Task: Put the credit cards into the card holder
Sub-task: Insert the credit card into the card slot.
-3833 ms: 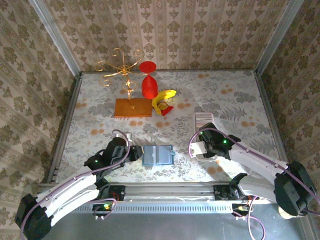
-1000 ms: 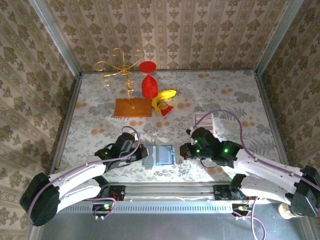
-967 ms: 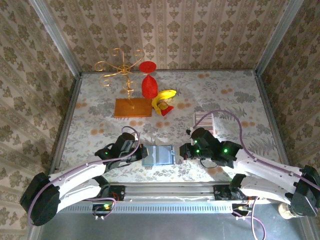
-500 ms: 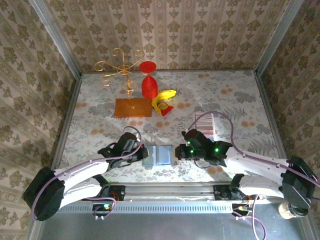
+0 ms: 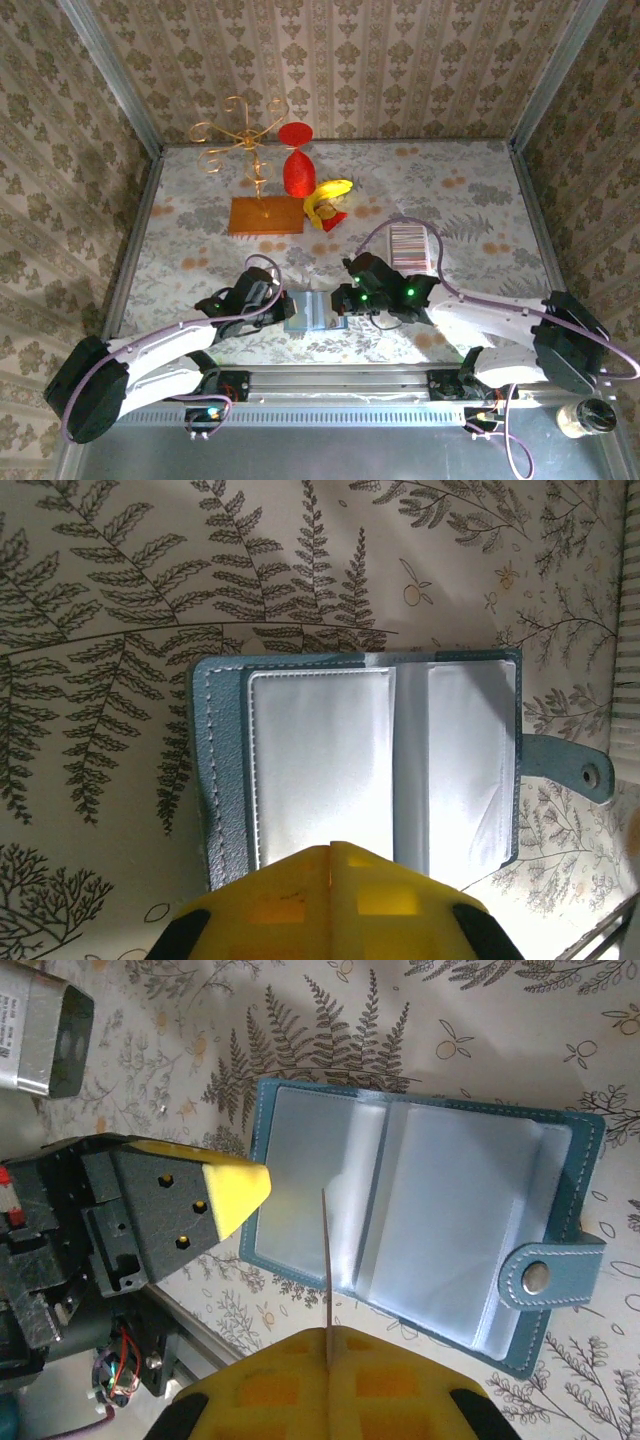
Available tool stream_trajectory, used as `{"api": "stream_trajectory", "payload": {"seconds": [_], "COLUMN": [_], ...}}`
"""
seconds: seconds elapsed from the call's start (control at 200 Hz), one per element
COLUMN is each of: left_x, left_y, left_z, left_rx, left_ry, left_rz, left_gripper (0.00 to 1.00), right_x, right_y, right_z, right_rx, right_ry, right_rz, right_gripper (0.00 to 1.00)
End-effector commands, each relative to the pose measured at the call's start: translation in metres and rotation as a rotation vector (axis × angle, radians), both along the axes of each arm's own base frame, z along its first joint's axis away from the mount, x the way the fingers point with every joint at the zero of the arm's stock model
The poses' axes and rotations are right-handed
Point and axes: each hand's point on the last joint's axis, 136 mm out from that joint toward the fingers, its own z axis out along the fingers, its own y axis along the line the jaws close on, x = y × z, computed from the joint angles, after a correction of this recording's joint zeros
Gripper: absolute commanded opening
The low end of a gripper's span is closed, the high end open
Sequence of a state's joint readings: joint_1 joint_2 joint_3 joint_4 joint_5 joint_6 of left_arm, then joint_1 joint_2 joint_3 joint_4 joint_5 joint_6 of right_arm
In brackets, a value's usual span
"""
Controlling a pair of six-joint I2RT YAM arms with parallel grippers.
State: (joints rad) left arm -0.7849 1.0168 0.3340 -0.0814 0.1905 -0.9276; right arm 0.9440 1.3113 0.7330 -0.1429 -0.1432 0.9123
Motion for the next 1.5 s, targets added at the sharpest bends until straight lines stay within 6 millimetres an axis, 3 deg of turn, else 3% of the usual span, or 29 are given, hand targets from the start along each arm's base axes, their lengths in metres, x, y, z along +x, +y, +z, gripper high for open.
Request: {"api": "stream_trajectory", "payload": {"seconds": [0.0,0.17,0.205,0.32,0.985,1.375,1.495], "left_x": [-0.004,-0.007,-0.008,-0.010,-0.015,-0.017,-0.018], "left_y": [0.009,0.016,0.016,0.016,0.021,0.022,0.022], "left_z": [-0.007,-0.016,-0.018,-0.022,-0.038,-0.039,-0.039], "left_rx": [0.036,0.063,0.063,0.071,0.131,0.141,0.143], "left_ry": [0.011,0.019,0.024,0.031,0.066,0.067,0.065], "left_rz": [0.012,0.020,0.020,0.011,-0.004,-0.004,-0.005], "left_gripper": [0.00,0.00,0.00,0.00,0.00,0.00,0.00], "right_x": [0.004,0.007,0.008,0.011,0.021,0.028,0.029], "right_y": [0.015,0.020,0.020,0.019,0.008,0.027,0.027], "right_z": [0.006,0.002,-0.010,-0.016,-0.029,-0.029,-0.037], "right_rx": [0.020,0.015,-0.013,-0.032,-0.088,-0.013,-0.016], "right_ry": [-0.021,-0.029,-0.016,-0.018,-0.097,-0.092,-0.076], "right_rz": [0.027,0.026,0.018,0.006,-0.012,-0.023,-0.039], "right_gripper": [0.00,0.00,0.00,0.00,0.00,0.00,0.00]}}
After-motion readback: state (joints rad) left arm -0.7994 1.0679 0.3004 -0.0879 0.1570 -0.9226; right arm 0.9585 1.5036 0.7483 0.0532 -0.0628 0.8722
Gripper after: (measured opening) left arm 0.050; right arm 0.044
